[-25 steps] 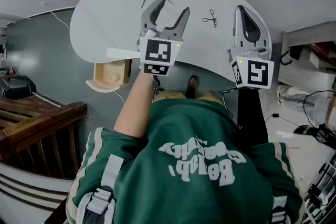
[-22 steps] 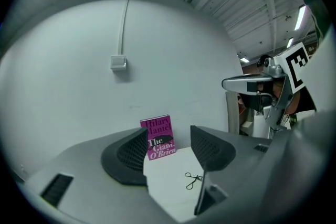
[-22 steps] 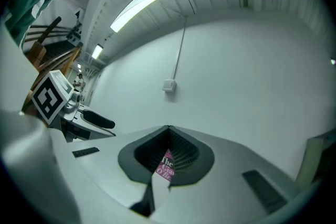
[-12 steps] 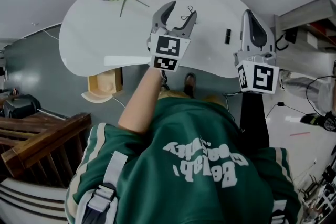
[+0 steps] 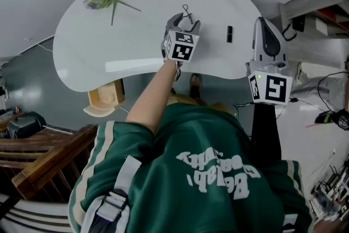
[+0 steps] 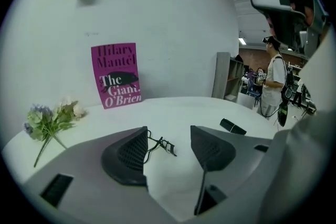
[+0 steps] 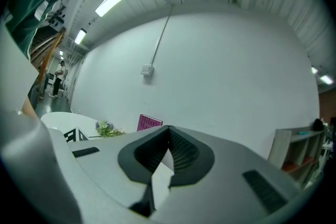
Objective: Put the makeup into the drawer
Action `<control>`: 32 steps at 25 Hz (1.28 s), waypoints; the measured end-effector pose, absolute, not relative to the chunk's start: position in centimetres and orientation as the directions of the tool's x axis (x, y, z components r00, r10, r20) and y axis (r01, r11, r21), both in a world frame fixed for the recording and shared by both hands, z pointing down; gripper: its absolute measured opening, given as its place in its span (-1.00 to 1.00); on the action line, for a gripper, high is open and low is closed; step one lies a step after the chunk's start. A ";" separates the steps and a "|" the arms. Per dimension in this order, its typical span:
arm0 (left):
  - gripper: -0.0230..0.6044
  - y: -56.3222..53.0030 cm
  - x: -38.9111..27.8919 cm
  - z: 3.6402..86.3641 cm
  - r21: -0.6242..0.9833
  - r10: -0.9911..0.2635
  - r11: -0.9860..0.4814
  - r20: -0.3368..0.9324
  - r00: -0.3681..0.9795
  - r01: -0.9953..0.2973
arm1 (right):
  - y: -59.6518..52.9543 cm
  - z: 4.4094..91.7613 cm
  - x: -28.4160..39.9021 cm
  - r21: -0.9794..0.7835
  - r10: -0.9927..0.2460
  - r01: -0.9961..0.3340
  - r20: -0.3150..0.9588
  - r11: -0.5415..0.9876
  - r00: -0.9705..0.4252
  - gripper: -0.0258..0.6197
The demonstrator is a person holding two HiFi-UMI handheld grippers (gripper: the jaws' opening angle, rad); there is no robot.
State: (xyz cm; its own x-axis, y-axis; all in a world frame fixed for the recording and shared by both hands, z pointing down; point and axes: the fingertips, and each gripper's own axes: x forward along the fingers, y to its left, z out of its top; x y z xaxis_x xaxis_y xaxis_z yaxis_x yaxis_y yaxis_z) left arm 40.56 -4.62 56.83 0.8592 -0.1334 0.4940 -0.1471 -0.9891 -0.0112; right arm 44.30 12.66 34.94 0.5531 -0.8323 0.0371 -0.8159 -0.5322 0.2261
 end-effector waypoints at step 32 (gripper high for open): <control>-0.80 -6.3 39.1 43.6 -0.157 -0.214 -0.972 0.296 0.931 -0.174 | 9.0 32.7 45.2 0.213 -0.856 -0.833 -0.035 -0.510 0.515 -0.89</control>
State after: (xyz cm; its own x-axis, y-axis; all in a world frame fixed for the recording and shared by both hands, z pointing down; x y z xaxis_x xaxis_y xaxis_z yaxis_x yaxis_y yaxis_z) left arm 39.10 -6.33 43.56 0.9310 -0.2142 0.2957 -0.1737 -0.9721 -0.1574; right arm 45.22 8.96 32.75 0.5153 -0.8563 -0.0348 -0.8334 -0.5101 0.2128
